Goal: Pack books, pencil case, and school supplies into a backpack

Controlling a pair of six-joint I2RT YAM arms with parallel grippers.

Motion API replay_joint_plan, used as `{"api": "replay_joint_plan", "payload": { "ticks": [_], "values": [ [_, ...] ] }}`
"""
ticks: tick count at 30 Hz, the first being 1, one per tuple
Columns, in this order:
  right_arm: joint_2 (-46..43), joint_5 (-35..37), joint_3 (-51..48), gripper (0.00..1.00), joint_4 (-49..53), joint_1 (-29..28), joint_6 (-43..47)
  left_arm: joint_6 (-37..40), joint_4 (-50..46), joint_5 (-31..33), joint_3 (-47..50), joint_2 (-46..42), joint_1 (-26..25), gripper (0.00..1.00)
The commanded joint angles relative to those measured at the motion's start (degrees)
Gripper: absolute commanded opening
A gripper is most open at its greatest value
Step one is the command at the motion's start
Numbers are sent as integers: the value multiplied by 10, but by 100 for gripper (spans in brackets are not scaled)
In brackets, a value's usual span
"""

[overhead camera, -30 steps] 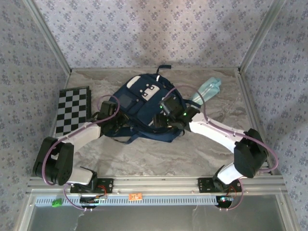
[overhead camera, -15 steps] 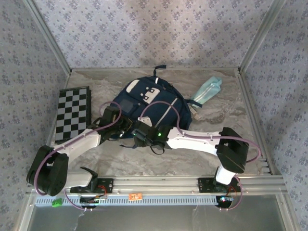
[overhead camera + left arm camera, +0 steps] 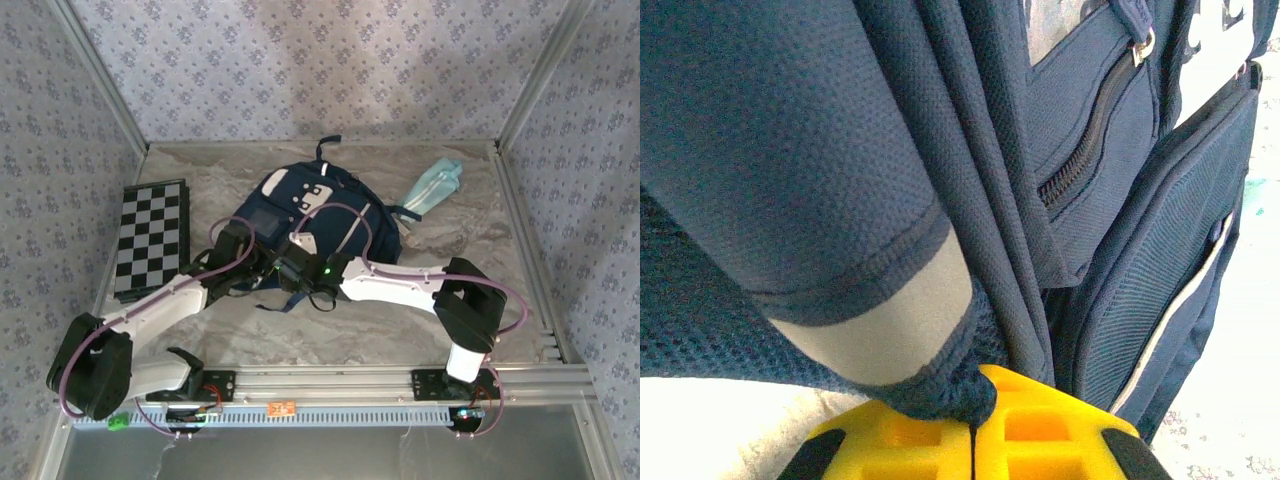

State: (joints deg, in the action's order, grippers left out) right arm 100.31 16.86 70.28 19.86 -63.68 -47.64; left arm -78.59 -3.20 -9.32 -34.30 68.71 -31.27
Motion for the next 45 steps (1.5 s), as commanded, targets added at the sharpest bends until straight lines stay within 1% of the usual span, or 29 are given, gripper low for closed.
{"api": "replay_joint_plan", "payload": {
  "ticks": [1,3,6,8,11,14,18,20,23,26,28,32,34,38,42,44,45],
  "values": [
    [6,30,16,39,20,-16,-23,-24,32,-38,-4,-23,-17,0],
    [3,28,21,39,29,-27,-33,-23,35,-39,-4,-20,-18,0],
    [5,45,24,39,59,-42,-60,-22,33,-45,-7,-23,-19,0],
    [11,50,25,39,76,-36,-78,-28,33,-47,-4,-29,-20,0],
    [16,74,31,39,70,-24,-75,-25,28,-36,-2,-40,-27,0],
    [35,107,59,39,99,-21,-81,-29,25,-37,1,-43,-29,0],
    [58,126,84,41,122,-16,-92,-29,31,-35,6,-49,-29,0],
    [58,141,85,40,139,-16,-107,-27,23,-31,4,-50,-29,0],
    [47,141,73,38,151,-18,-116,-22,17,-21,5,-51,-28,0],
    [28,141,50,31,179,-25,-129,-17,17,-25,3,-47,-25,0],
    [12,140,35,29,190,-26,-138,-17,22,-27,5,-46,-24,0],
    [8,128,26,24,168,-22,-117,-17,30,-31,6,-45,-24,0],
    [17,115,31,23,149,-18,-98,-17,31,-32,6,-45,-24,0],
    [38,107,60,27,128,-14,-52,-12,30,-32,3,-45,-23,0],
    [53,128,86,30,161,-12,-29,-14,32,-32,5,-46,-23,0],
    [56,124,85,31,149,-11,0,-13,32,-32,5,-44,-22,0],
    [59,112,83,30,123,-10,15,-12,32,-31,4,-42,-23,0]
  ]
}}
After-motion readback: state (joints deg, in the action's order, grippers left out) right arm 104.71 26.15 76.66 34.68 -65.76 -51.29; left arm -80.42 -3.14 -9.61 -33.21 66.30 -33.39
